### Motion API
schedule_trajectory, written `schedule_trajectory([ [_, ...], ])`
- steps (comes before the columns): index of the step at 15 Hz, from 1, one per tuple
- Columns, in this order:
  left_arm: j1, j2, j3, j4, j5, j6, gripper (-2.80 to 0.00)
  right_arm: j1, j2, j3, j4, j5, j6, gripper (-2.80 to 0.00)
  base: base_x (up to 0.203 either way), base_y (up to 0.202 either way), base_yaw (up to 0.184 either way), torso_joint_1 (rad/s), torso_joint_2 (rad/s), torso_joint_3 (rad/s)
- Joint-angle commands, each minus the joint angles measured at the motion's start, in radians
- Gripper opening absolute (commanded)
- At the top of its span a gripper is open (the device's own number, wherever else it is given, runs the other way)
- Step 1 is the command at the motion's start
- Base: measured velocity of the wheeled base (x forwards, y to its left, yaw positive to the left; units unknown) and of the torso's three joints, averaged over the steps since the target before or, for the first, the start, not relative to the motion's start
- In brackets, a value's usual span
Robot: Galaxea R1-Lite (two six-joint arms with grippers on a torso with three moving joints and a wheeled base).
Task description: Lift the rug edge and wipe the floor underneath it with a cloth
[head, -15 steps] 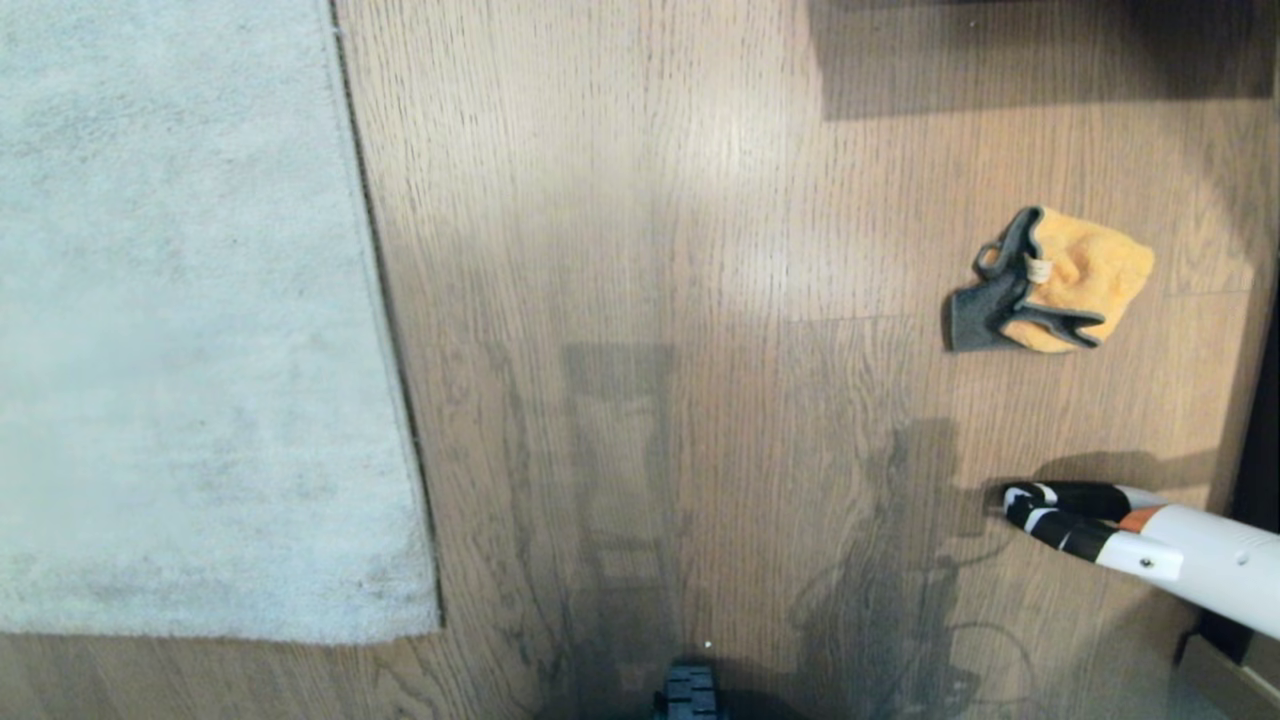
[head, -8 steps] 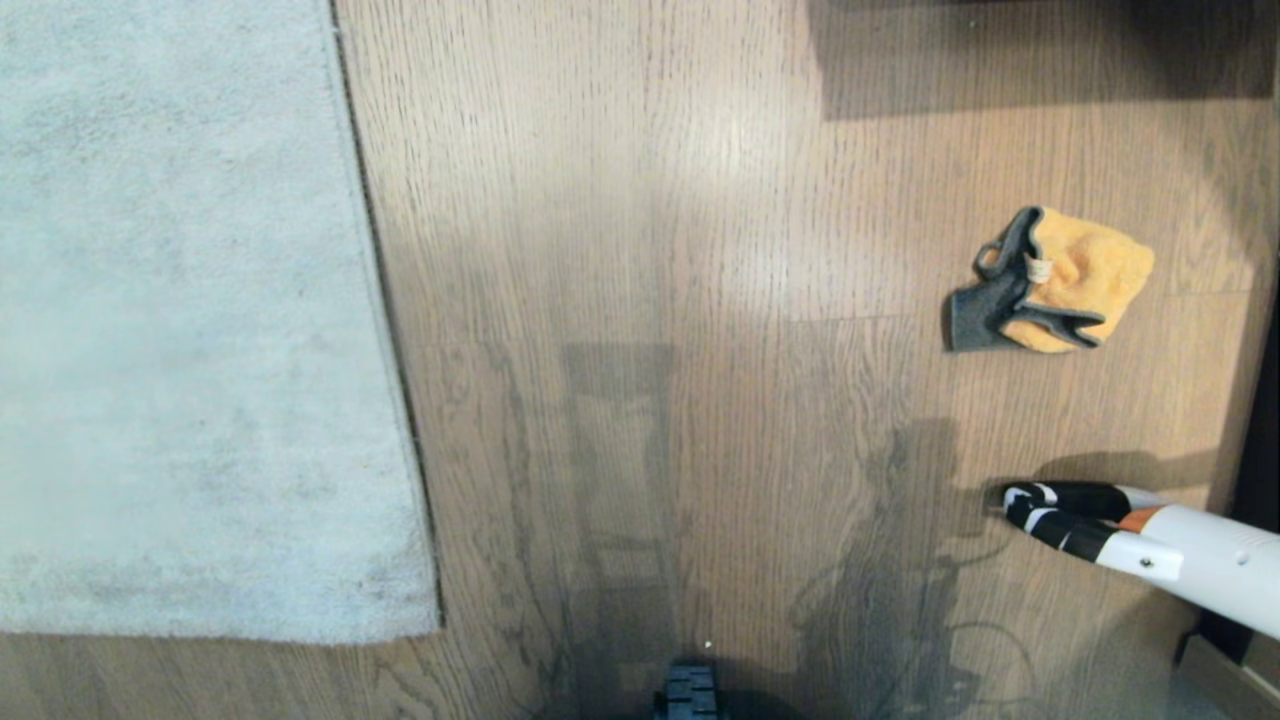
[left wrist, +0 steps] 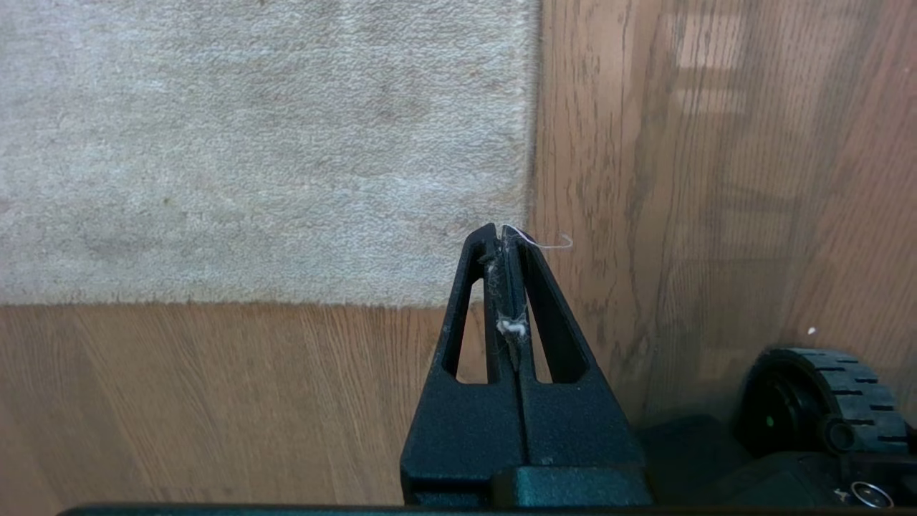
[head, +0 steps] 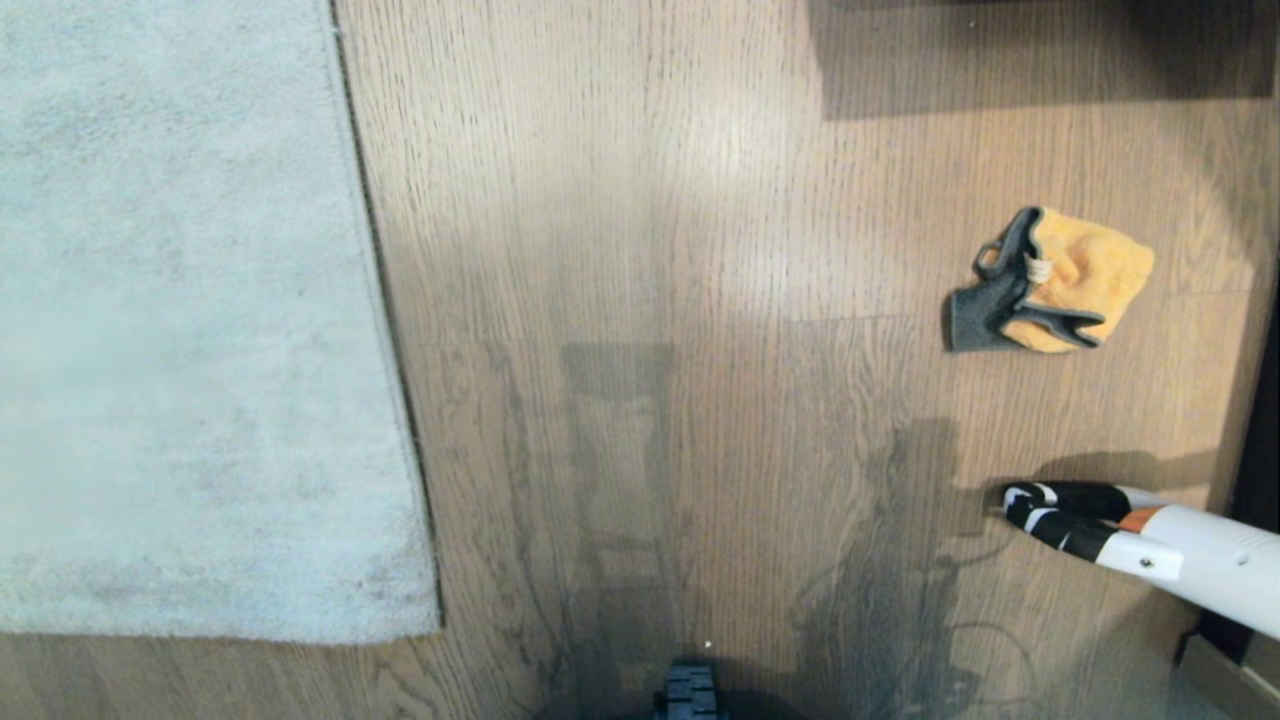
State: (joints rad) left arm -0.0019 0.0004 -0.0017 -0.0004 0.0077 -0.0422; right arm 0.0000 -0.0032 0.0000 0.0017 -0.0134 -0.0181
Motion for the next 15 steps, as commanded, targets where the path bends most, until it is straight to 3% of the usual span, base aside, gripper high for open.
schedule_trajectory([
  [1,0.000,0.000,0.000,0.000,0.000,0.000,-2.80,0.000,0.003,0.000,0.000,0.000,0.000,-2.80,0.000,0.000,0.000,0.000,0.00,0.000],
  [15,-0.001,0.000,0.000,0.000,-0.002,0.001,-2.80,0.000,0.003,0.000,0.000,-0.002,0.000,-2.80,0.000,0.000,0.000,0.000,0.00,0.000],
])
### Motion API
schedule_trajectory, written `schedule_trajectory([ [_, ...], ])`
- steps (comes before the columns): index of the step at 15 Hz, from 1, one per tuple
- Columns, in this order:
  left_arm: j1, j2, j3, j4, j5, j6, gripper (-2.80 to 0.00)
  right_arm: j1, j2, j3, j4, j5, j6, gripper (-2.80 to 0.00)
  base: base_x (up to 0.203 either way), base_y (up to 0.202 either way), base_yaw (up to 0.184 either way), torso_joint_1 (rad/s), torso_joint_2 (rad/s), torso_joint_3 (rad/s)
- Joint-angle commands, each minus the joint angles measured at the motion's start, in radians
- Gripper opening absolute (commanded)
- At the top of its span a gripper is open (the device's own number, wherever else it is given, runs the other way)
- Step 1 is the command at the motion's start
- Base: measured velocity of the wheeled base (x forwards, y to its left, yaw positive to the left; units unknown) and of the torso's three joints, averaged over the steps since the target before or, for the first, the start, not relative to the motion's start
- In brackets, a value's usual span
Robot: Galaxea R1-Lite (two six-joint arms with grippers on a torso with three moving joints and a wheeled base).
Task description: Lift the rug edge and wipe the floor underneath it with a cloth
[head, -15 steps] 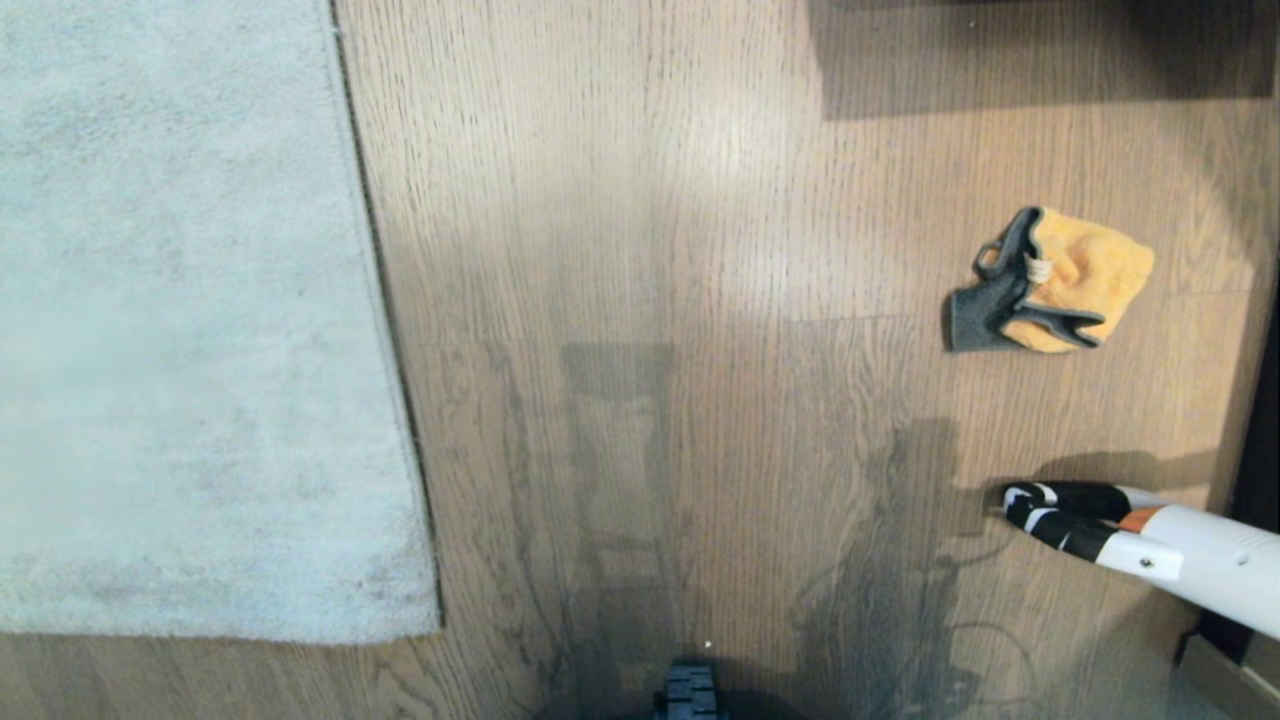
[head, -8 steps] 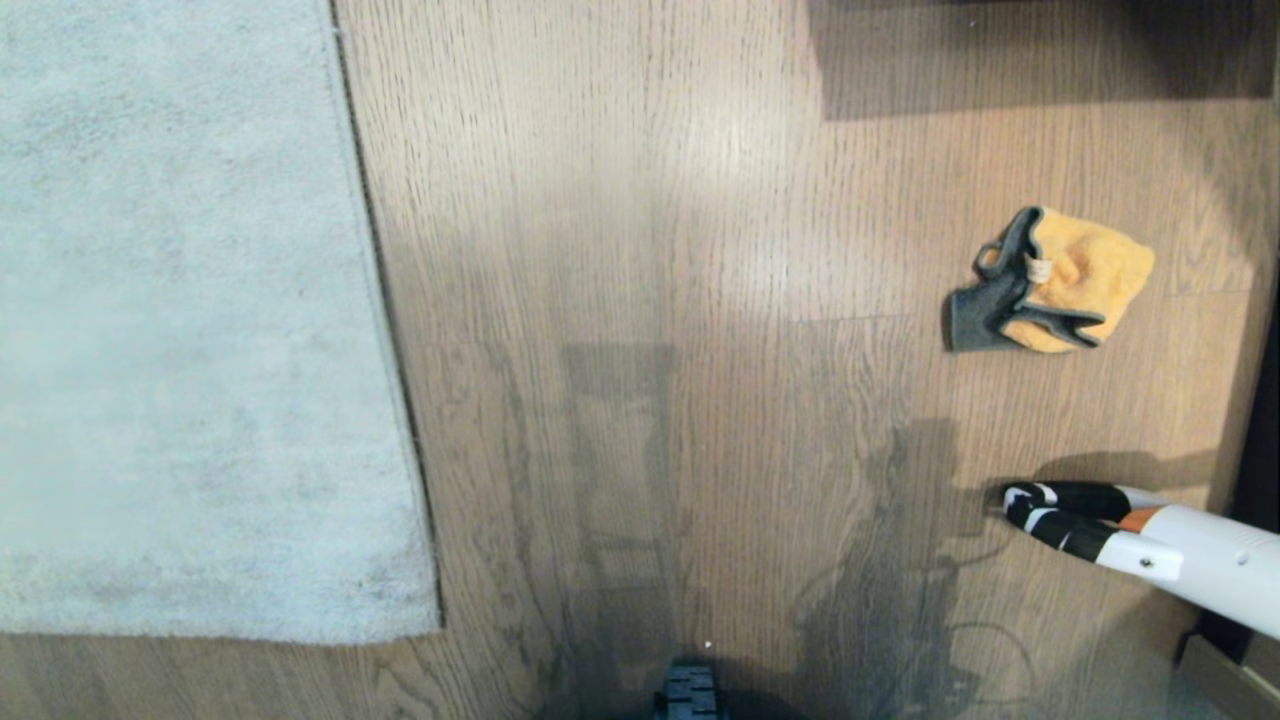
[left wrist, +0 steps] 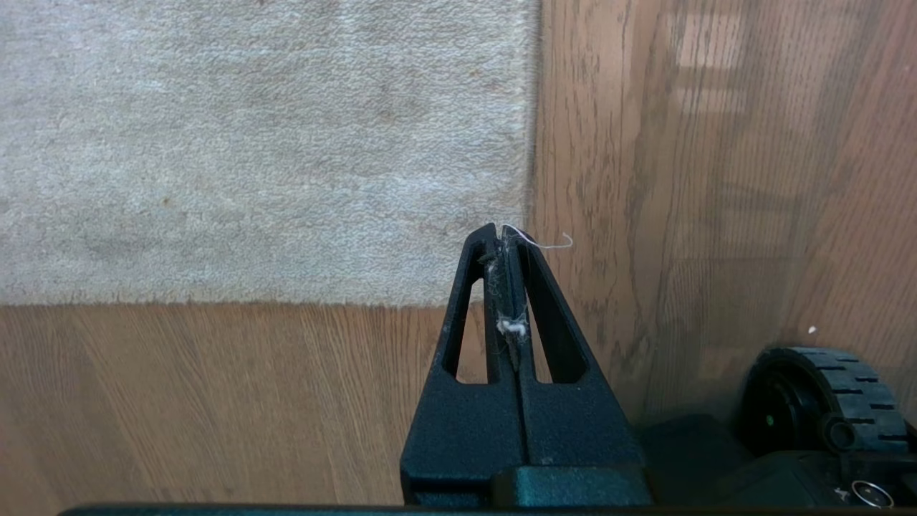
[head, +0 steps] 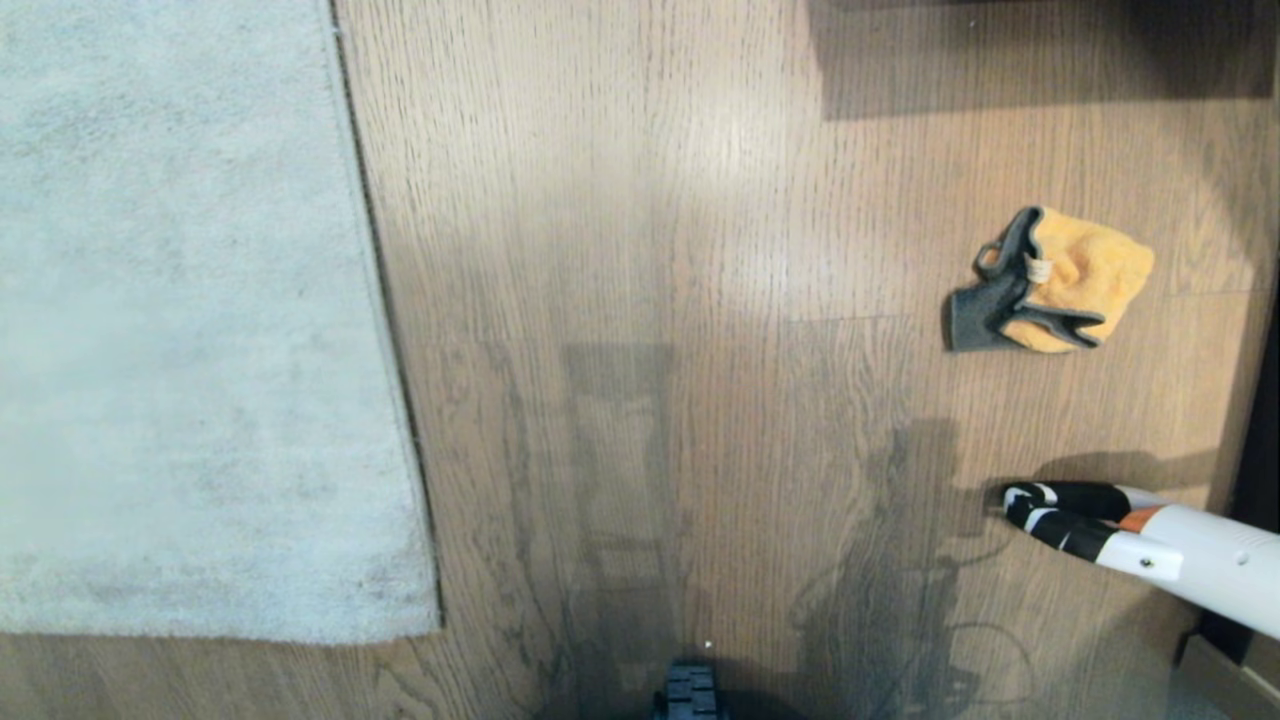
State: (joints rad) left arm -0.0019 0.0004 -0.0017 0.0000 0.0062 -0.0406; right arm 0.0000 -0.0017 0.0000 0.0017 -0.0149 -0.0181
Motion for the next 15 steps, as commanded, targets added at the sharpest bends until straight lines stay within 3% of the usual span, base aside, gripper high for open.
schedule_trajectory([
  [1,0.000,0.000,0.000,0.000,0.000,-0.001,-2.80,0.000,0.002,0.000,0.000,0.000,0.000,-2.80,0.000,0.000,0.000,0.000,0.00,0.000],
  [8,-0.001,0.000,0.000,0.000,0.001,0.002,-2.80,0.000,0.002,0.000,0.000,0.000,0.000,-2.80,0.000,0.000,0.000,0.001,0.00,0.009],
  [15,0.000,0.000,0.000,0.001,0.001,0.002,-2.80,0.000,0.002,0.000,0.000,0.000,0.000,-2.80,0.000,0.000,0.000,0.002,0.00,0.173],
])
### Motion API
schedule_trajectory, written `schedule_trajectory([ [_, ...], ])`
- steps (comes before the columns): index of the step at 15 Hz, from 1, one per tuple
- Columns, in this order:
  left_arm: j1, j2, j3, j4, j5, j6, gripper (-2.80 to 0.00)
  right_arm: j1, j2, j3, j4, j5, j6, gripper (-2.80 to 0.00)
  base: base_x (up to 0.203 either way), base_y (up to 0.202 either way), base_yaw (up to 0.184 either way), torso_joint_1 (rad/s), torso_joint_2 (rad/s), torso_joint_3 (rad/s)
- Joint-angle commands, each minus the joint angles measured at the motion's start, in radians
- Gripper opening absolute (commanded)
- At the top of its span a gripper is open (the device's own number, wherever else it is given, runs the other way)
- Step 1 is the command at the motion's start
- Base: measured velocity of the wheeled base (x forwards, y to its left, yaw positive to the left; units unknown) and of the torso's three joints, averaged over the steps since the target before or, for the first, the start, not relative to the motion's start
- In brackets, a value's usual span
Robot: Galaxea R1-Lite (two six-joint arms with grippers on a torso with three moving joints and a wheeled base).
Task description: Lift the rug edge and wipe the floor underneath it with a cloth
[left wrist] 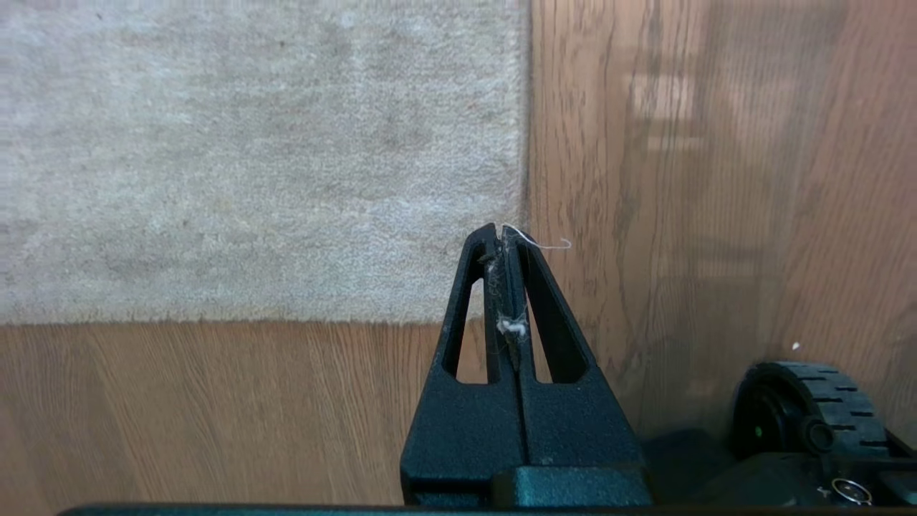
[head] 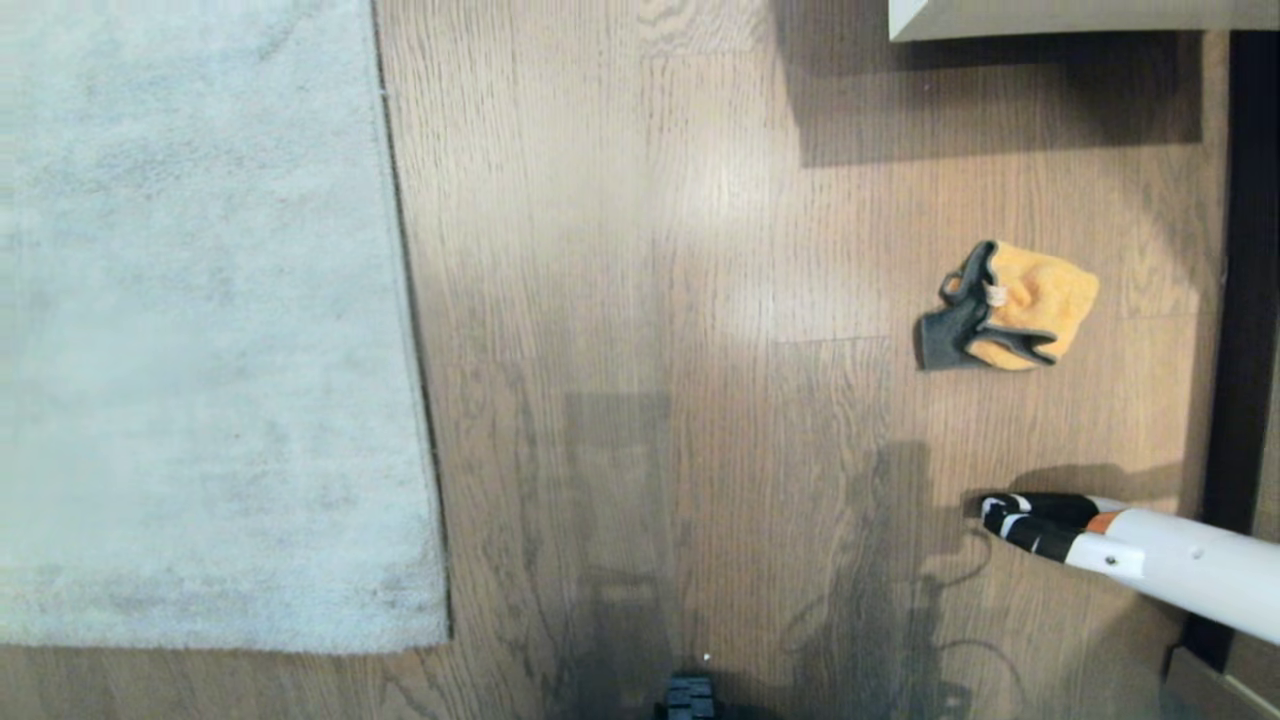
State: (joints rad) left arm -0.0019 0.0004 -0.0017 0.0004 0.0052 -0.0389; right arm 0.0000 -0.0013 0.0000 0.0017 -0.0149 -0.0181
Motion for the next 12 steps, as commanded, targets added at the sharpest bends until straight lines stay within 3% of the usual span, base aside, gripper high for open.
schedule_trajectory([
  [1,0.000,0.000,0.000,0.001,0.003,0.002,-2.80,0.000,0.001,0.000,0.000,0.000,0.000,-2.80,0.000,0.000,0.000,-0.001,0.01,0.202],
  [12,0.000,0.000,0.000,0.001,0.003,0.001,-2.80,0.000,0.001,0.000,0.000,0.000,0.000,-2.80,0.000,0.000,0.000,0.001,0.00,0.203],
])
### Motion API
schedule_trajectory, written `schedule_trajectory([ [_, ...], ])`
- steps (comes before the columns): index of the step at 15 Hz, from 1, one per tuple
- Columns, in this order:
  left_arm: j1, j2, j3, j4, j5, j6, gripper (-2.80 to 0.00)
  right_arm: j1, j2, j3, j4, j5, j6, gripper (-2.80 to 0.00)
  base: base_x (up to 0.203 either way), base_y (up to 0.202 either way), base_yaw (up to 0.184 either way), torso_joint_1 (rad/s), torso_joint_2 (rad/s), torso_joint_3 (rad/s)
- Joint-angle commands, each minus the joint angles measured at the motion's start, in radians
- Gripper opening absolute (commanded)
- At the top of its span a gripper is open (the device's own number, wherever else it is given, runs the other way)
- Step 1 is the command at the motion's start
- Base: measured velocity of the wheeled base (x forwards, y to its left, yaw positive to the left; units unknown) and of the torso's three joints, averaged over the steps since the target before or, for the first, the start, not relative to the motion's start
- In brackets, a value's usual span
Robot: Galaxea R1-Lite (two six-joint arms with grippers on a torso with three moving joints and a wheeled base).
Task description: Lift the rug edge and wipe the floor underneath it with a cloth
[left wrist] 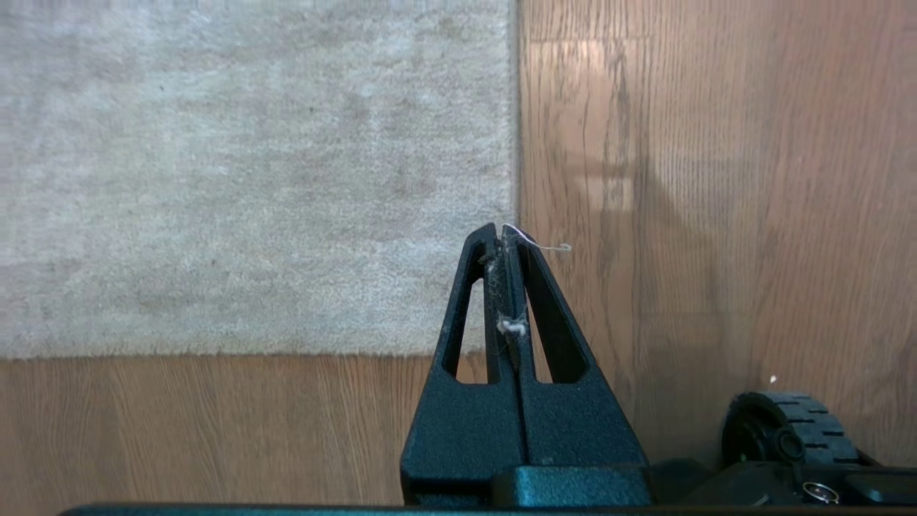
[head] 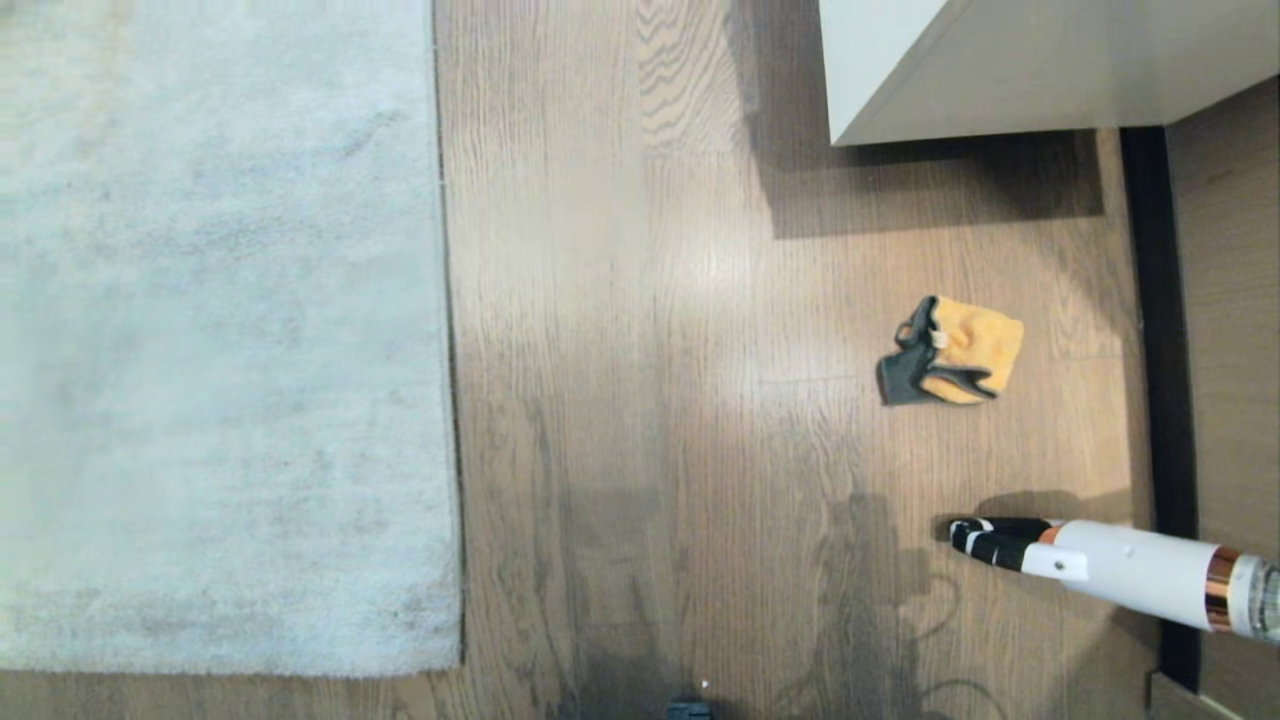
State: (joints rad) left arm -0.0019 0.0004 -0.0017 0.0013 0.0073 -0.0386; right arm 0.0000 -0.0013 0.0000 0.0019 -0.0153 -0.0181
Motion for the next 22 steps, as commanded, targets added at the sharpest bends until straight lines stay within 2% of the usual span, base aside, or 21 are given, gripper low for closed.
schedule_trajectory([
  [1,0.000,0.000,0.000,0.000,0.000,0.000,-2.80,0.000,0.001,0.000,0.000,0.000,0.000,-2.80,0.000,0.000,0.000,0.002,0.01,0.206],
  [22,0.000,0.000,0.000,-0.001,0.000,-0.003,-2.80,0.000,0.001,0.000,0.000,0.000,0.000,-2.80,0.000,0.000,0.000,0.001,0.00,0.203],
])
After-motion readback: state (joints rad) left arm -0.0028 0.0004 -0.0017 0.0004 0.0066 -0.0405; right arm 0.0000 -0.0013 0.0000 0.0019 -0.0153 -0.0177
